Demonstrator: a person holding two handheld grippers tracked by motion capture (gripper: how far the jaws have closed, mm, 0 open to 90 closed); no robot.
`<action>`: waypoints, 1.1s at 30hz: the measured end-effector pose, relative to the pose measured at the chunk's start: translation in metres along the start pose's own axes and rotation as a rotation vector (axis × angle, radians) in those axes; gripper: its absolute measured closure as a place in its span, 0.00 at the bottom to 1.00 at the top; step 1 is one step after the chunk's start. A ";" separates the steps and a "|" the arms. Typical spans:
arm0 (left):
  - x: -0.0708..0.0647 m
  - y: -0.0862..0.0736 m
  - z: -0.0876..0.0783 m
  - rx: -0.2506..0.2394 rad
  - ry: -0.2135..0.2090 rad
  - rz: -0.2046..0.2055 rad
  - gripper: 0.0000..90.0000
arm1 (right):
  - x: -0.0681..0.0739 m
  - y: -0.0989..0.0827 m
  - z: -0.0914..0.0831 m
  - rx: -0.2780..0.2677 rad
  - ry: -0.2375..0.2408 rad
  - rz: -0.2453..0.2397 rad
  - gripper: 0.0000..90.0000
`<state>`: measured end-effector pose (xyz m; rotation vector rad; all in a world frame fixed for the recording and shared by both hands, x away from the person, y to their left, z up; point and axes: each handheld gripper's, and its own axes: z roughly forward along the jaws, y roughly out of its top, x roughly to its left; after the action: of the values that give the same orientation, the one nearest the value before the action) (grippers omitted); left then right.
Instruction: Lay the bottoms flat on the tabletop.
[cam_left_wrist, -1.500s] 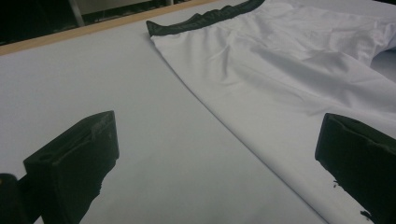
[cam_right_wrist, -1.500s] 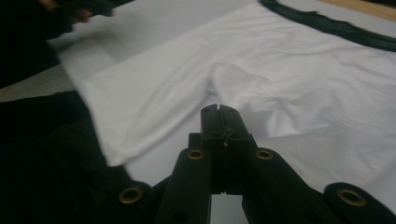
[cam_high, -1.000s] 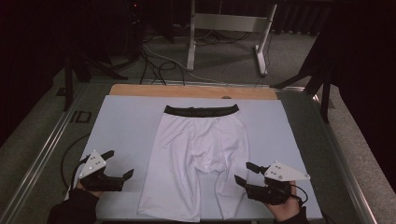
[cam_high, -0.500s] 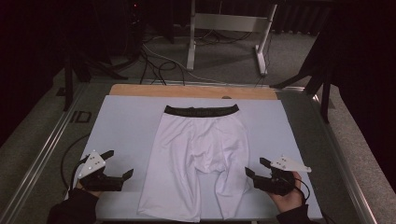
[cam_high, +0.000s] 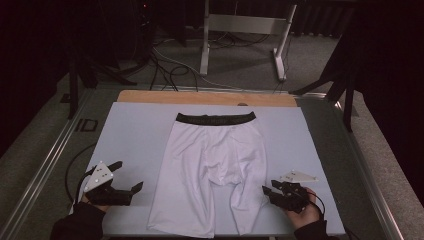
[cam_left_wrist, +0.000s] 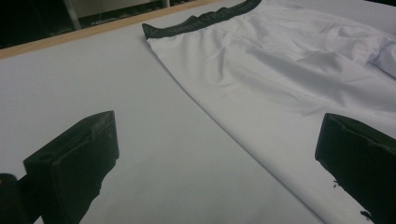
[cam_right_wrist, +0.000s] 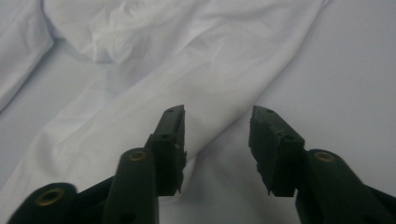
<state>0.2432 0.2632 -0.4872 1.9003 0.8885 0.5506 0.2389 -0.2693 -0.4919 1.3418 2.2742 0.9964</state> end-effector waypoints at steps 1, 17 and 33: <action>0.000 0.000 0.000 -0.002 0.001 0.002 0.00 | 0.001 -0.001 0.000 0.011 0.001 -0.001 0.64; 0.000 0.000 0.001 -0.001 -0.004 0.003 0.00 | 0.013 -0.008 0.005 0.164 0.027 -0.013 1.00; 0.001 0.002 0.005 -0.003 -0.005 0.000 0.00 | -0.023 -0.030 -0.051 0.032 -0.151 0.141 1.00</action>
<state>0.2482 0.2609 -0.4876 1.8984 0.8835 0.5469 0.2022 -0.3191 -0.4791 1.5534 2.1175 0.8716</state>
